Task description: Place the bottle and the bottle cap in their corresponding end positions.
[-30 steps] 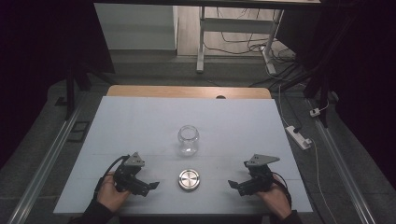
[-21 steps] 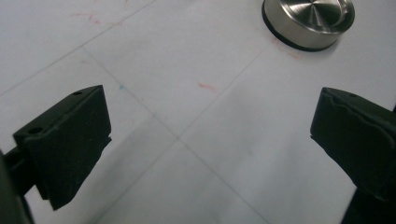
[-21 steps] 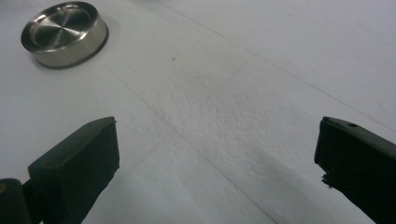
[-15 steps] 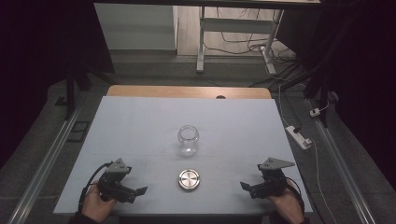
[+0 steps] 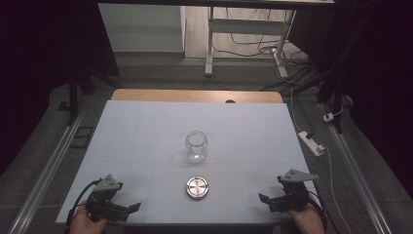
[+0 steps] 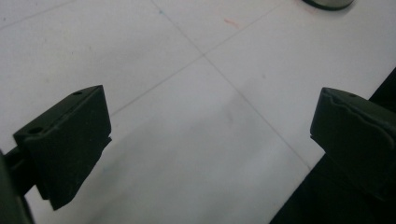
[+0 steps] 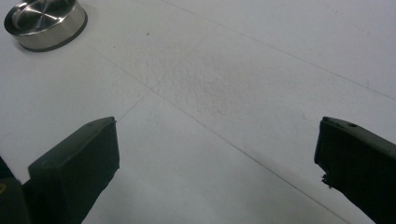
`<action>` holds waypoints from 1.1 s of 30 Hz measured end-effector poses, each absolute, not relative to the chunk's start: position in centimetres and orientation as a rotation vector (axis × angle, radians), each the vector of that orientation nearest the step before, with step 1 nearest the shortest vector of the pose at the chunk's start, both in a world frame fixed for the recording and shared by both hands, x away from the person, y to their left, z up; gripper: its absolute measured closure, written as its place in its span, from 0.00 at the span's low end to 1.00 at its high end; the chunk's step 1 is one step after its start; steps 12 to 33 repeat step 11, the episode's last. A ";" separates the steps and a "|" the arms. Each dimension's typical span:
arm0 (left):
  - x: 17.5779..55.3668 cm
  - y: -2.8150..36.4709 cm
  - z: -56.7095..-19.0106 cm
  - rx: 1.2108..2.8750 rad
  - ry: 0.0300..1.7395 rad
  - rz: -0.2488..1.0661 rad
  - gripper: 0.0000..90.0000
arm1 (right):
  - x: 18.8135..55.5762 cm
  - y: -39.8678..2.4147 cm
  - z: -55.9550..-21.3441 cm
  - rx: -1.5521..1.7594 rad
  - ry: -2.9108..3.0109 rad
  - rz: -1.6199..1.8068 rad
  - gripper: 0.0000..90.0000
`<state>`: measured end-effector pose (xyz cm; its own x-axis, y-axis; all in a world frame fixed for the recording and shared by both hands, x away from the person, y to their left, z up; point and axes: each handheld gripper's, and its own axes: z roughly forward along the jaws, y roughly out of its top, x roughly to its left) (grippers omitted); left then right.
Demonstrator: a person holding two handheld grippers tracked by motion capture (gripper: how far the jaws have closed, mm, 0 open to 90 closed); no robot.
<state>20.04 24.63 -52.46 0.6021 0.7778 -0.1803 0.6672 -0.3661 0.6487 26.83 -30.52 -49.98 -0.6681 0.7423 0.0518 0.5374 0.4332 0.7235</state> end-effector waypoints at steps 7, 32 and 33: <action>19.1 25.5 -52.4 2.099 1.165 0.219 0.00 | 26.6 -30.7 -49.9 1.117 2.413 1.070 0.00; 19.2 25.5 -52.4 2.097 1.166 0.213 0.00 | 26.6 -30.7 -49.9 1.112 2.413 1.069 0.00; 19.2 25.5 -52.4 2.097 1.166 0.213 0.00 | 26.6 -30.7 -49.9 1.112 2.413 1.069 0.00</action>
